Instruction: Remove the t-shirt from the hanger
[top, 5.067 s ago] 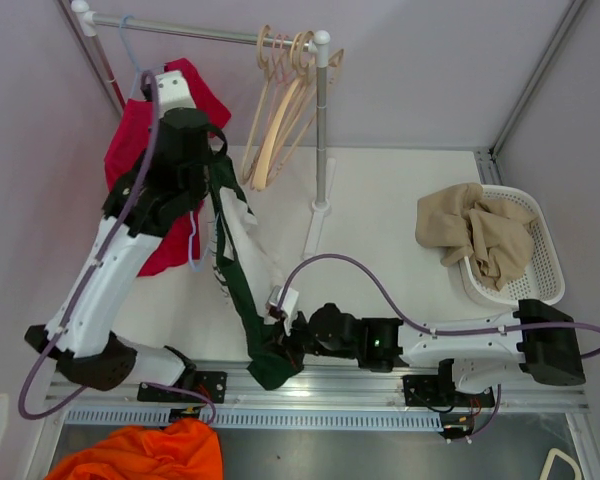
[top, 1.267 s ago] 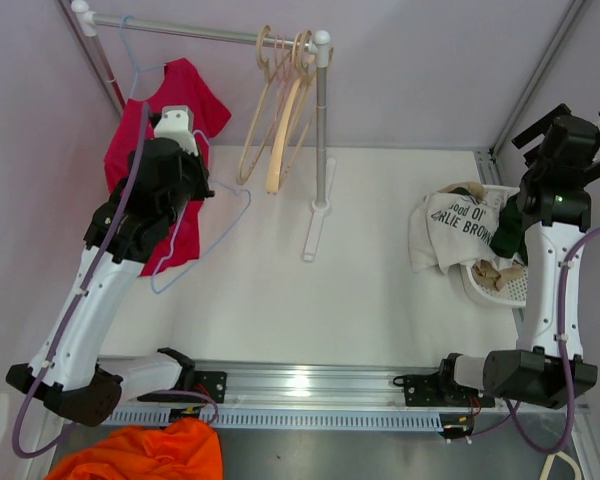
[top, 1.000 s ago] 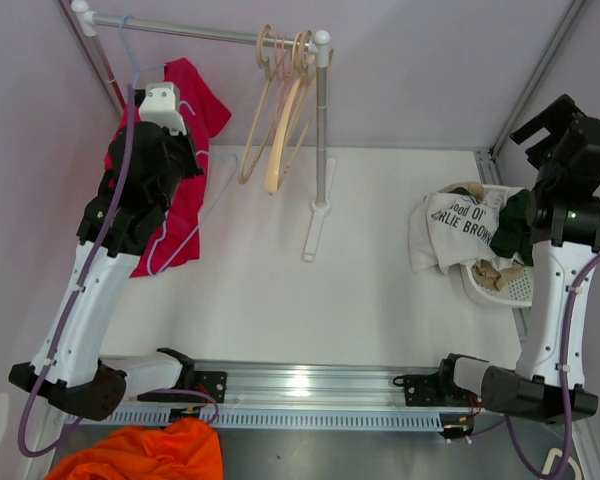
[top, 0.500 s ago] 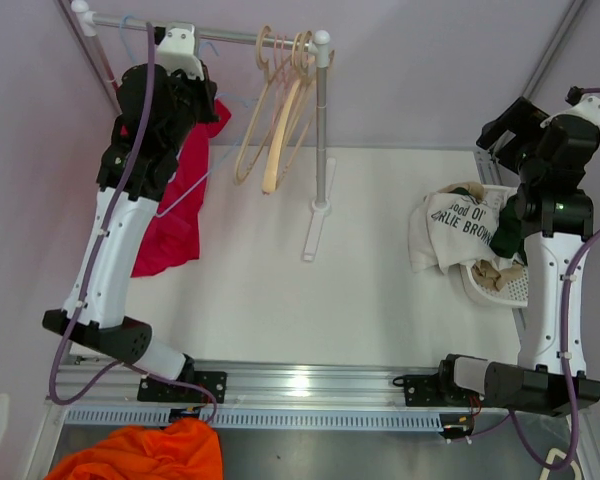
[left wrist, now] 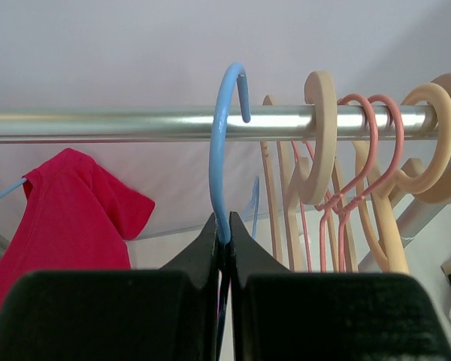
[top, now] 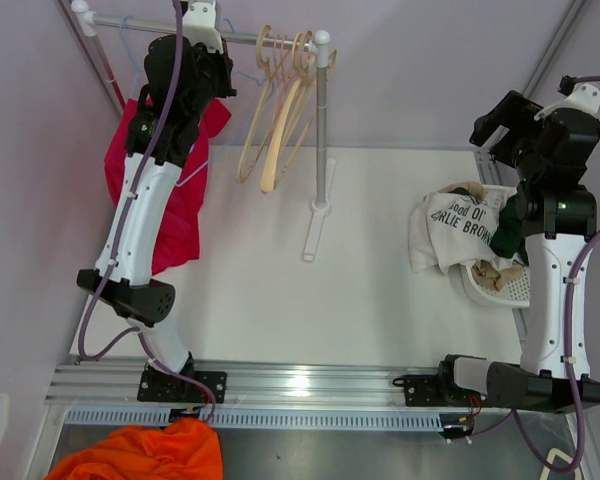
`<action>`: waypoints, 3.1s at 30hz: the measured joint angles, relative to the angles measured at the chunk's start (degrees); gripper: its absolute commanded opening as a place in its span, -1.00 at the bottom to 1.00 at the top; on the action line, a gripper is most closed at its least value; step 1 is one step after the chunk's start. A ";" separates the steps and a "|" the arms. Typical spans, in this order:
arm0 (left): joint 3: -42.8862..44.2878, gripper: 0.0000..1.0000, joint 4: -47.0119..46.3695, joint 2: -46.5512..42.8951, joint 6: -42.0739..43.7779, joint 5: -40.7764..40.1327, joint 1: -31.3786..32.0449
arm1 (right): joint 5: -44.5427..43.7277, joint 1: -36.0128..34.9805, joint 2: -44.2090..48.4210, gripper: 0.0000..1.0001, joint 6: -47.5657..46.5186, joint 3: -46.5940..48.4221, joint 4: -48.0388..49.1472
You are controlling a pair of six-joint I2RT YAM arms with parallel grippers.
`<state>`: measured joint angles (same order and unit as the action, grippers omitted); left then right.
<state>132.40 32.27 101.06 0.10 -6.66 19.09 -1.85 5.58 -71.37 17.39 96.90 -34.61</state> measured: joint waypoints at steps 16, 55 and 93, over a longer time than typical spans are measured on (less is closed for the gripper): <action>4.13 -0.99 -2.97 6.67 -0.02 1.36 0.00 | -0.33 -1.66 -0.13 0.99 -0.57 0.85 -1.29; -5.05 0.21 -4.63 -6.49 -0.66 1.36 -8.15 | 1.55 -7.39 -7.41 0.99 -0.48 10.34 -1.49; 0.96 0.32 -1.86 8.00 -10.64 12.96 -29.24 | 2.29 -9.60 -15.58 0.99 -0.52 19.82 -1.64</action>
<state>133.36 30.41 109.06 -10.55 6.31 -10.15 0.45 -4.01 -86.96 16.86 116.73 -36.25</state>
